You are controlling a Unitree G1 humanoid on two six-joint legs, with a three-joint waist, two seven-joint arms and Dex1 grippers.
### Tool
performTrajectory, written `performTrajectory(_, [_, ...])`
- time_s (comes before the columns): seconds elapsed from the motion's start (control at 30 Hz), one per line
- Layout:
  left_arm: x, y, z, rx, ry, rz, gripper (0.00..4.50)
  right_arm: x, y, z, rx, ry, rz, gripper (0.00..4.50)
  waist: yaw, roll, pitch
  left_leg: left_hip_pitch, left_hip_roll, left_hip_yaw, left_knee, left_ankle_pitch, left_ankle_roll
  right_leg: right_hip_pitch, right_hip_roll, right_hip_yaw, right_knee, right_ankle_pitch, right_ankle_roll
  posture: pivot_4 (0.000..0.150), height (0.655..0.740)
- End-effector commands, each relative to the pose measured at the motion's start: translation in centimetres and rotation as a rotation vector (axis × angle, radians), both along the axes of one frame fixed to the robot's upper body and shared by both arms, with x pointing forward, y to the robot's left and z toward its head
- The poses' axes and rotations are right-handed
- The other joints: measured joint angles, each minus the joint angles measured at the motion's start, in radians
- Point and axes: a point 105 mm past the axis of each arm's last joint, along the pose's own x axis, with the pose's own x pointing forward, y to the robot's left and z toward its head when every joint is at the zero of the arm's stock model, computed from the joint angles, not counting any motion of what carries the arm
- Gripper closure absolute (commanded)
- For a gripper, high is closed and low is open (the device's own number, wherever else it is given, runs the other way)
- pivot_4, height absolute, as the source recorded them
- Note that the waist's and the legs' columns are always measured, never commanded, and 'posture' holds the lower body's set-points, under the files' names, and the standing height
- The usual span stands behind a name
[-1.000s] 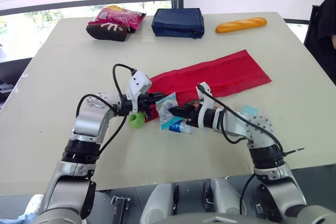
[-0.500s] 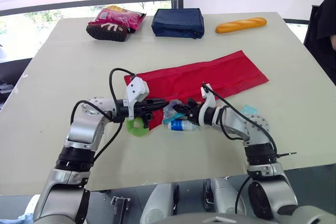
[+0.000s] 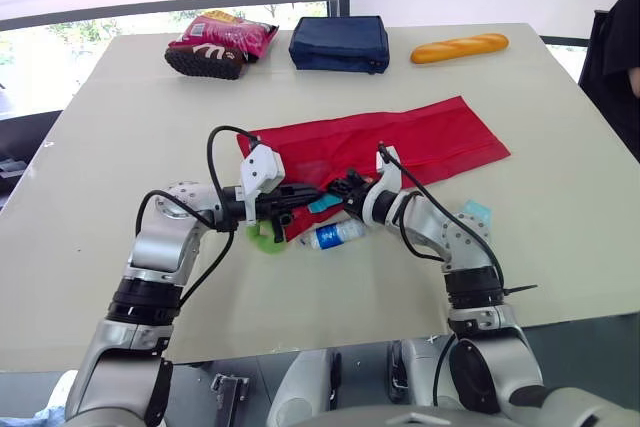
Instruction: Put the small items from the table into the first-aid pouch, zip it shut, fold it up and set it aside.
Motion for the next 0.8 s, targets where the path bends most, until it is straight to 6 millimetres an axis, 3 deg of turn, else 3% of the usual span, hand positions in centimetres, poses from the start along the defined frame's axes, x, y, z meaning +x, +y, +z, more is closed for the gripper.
performTrajectory(0.03, [-0.6,-1.1,0.8,-0.037,-0.011,-0.081,4.41,0.6,1.7,4.3,0.139,-0.107,-0.051,4.44,0.0,0.0,0.0,0.0,0.0,0.0,0.0,0.0,0.0,0.0,0.0,0.0,0.0,0.0,0.0,0.15,0.7397])
performTrajectory(0.47, [0.3,-2.0,1.7,-0.119,0.031,-0.063,4.41,1.6,2.5,6.8,0.254,-0.195,-0.149,4.44,-0.001,0.0,0.0,0.0,0.0,0.0,0.0,0.002,-0.003,0.0,0.0,0.0,0.0,0.0,0.0,0.15,0.7397])
performTrajectory(0.53, [1.0,-1.8,1.7,-0.115,0.025,-0.032,4.5,1.2,2.5,7.2,0.28,-0.207,-0.114,3.36,-0.001,0.0,0.0,0.0,0.0,0.0,0.0,0.002,-0.003,0.0,0.0,0.0,0.0,0.0,0.0,0.15,0.7397])
performTrajectory(0.57, [1.1,-1.7,1.7,-0.114,0.024,-0.025,4.5,1.1,2.6,7.2,0.286,-0.21,-0.104,3.23,-0.001,0.0,0.0,0.0,0.0,0.0,0.0,0.002,-0.003,0.0,0.0,0.0,0.0,0.0,0.0,0.15,0.7397])
performTrajectory(0.6, [1.3,-1.6,1.8,-0.116,0.022,-0.02,4.5,0.9,2.6,7.1,0.274,-0.212,-0.089,2.59,-0.001,0.0,0.0,0.0,0.0,0.0,0.0,0.002,-0.003,0.0,-0.001,0.0,0.0,0.0,0.0,0.15,0.7397])
performTrajectory(0.73, [1.9,-1.1,2.3,-0.122,0.014,-0.003,4.5,0.3,2.5,6.1,0.211,-0.204,-0.05,1.08,-0.001,0.0,0.0,0.0,0.0,0.0,0.0,0.002,-0.004,0.0,-0.001,0.001,0.0,0.0,0.0,0.15,0.7397])
performTrajectory(0.8, [2.2,-0.9,2.4,-0.122,0.01,0.005,4.5,0.2,2.3,5.6,0.194,-0.197,-0.043,1.08,-0.002,0.0,0.0,0.0,0.0,0.0,0.0,0.002,-0.004,0.0,-0.002,0.001,0.0,0.0,0.0,0.15,0.7397])
